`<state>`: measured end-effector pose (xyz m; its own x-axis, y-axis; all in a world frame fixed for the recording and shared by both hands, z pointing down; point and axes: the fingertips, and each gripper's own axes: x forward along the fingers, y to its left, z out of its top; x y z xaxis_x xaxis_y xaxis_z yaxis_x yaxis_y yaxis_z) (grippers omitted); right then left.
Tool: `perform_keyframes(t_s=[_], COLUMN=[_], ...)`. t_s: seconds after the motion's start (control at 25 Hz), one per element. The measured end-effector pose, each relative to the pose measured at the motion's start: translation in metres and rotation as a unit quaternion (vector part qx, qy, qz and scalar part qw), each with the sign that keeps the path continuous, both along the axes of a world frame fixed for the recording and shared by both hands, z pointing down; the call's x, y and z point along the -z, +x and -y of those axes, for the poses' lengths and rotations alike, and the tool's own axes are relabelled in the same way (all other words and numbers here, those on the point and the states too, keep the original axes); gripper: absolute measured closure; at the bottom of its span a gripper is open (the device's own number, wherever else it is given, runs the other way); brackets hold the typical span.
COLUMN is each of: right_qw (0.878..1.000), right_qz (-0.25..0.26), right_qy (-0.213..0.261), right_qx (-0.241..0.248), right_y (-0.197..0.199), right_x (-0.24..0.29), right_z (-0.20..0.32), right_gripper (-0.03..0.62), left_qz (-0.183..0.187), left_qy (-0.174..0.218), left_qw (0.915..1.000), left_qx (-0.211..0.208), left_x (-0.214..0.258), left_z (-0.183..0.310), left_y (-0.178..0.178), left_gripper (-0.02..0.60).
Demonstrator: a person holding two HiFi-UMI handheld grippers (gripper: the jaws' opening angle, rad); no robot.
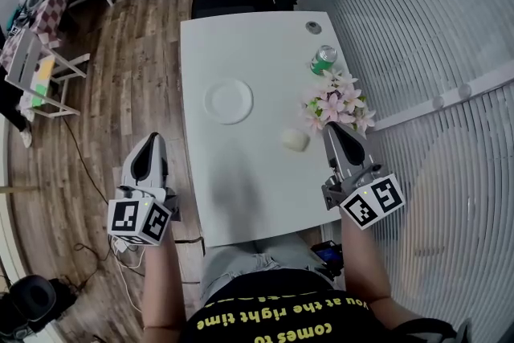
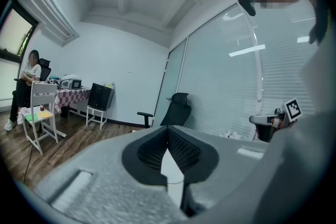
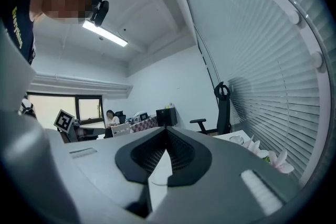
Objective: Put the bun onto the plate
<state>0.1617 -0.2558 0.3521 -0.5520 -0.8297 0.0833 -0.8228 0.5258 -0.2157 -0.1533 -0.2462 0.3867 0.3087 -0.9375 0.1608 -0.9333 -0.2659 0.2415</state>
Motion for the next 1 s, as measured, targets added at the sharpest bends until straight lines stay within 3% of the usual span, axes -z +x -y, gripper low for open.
perform_keyframes(t_s=[0.48, 0.84, 1.0], right_qw=[0.995, 0.979, 0.973], right_qz=[-0.051, -0.116, -0.154], right_qy=[-0.082, -0.152, -0.157], right_qx=[0.036, 0.069, 0.069], right_y=[0.0, -0.004, -0.001], right_x=[-0.088, -0.166, -0.194], right_z=[0.009, 0.011, 0.016], right_gripper=[0.509, 0.404, 0.376], left_qz=[0.008, 0.009, 0.011], left_qy=[-0.027, -0.045, -0.052], left_qw=[0.9996, 0.9989, 0.9985], left_qx=[0.004, 0.006, 0.009], left_x=[-0.03, -0.05, -0.058], left_z=[0.006, 0.007, 0.006], left_y=[0.003, 0.002, 0.001], left_gripper=[0.581, 0.581, 0.581])
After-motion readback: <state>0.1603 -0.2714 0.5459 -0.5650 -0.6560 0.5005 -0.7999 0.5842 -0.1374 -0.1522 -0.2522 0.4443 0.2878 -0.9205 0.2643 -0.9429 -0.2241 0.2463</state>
